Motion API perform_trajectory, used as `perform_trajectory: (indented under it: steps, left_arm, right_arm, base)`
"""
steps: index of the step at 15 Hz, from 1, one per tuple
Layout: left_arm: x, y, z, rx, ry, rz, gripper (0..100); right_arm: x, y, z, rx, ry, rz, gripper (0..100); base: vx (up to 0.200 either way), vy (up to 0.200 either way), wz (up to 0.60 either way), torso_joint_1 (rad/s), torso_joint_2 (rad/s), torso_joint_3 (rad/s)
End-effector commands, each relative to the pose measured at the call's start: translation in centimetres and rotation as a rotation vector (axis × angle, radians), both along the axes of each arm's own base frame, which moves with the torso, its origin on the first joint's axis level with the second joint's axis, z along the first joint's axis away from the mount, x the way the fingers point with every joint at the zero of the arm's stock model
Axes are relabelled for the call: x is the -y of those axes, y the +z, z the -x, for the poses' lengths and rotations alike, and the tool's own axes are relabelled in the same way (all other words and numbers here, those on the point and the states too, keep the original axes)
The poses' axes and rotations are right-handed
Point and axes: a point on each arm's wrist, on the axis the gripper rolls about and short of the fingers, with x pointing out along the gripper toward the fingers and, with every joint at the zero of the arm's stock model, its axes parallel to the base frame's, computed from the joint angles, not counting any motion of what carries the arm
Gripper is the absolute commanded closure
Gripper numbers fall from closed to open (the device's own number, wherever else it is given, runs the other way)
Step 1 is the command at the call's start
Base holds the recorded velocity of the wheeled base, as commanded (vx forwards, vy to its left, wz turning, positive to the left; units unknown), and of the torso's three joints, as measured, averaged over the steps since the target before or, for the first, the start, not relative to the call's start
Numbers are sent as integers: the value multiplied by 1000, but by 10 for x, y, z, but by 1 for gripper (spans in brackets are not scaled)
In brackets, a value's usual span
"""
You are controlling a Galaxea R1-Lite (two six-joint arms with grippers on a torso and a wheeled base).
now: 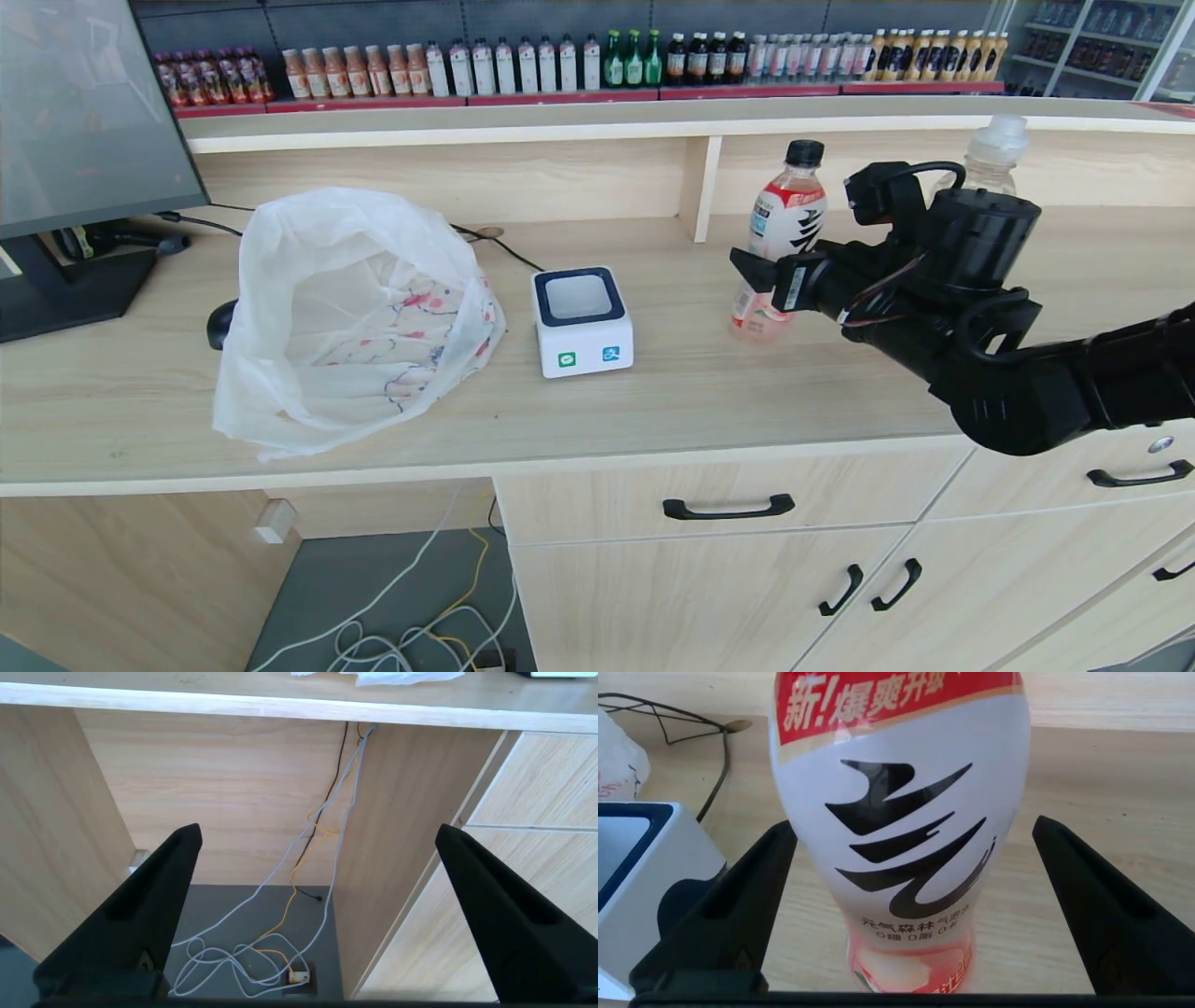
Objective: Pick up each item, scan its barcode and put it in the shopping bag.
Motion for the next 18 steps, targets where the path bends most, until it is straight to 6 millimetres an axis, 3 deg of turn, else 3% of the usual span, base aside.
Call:
perform_trajectory:
  steps: [1, 18]
  left_arm:
    - [0, 0, 0, 1, 1, 1, 0]
    - [0, 0, 0, 1, 1, 1, 0]
  right_arm:
    - [-2, -2, -6, 3, -2, -2, 0]
    - [1, 2, -26, 38, -25, -20, 0]
  base:
    - [0, 0, 0, 0, 0, 0]
    - [0, 0, 0, 0, 0, 0]
